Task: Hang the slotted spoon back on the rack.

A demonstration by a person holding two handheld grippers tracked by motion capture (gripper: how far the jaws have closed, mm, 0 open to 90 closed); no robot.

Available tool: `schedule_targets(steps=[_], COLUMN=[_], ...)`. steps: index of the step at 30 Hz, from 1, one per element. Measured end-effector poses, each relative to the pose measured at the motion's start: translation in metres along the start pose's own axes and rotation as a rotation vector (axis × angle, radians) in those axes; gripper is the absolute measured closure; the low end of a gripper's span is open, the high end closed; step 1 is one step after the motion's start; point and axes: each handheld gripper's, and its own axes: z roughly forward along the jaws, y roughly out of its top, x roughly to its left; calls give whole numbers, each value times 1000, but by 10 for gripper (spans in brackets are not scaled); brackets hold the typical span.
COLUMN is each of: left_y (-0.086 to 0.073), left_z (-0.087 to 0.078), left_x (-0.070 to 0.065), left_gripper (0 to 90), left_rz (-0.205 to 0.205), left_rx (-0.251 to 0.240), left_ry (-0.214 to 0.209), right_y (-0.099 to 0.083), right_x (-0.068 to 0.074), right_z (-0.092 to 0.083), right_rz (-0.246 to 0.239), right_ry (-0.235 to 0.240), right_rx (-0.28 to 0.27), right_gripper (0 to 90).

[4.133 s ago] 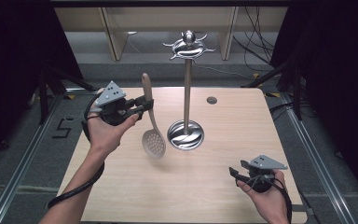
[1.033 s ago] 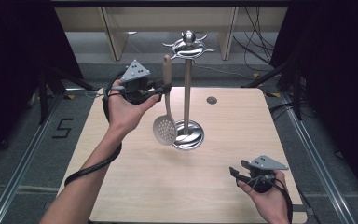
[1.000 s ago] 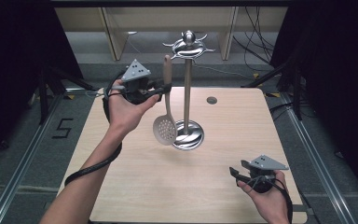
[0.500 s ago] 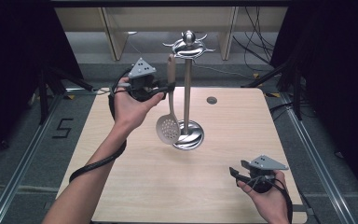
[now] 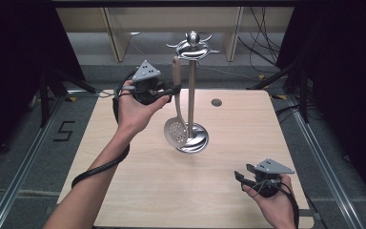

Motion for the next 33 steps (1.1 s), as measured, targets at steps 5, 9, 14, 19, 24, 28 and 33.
schedule_targets(steps=[5,9,14,19,24,28,33], left_y=[-15,-33,-76,-101,-119,-140,-167], left_z=[-28,-44,-69,-84,-93,-100,-106], left_x=[-8,-6,1,6,9,10,14], left_gripper=[436,391,337,332,328,325,322], left_rz=[37,66,58,67,51,38,23], left_rx=[-5,-1,24,12,37,68,114], left_ry=[17,52,113,133,132,133,126], right_y=[-1,-1,0,-1,-1,-1,-1], right_x=[-1,0,1,-2,-1,-1,-1], right_z=[0,-1,0,1,1,1,1], right_rz=[-4,-5,11,-10,6,11,12], right_ry=[5,2,12,9,-6,-4,-4], right_rx=[22,17,27,20,12,12,12], right_gripper=[459,459,458,459,459,459,458])
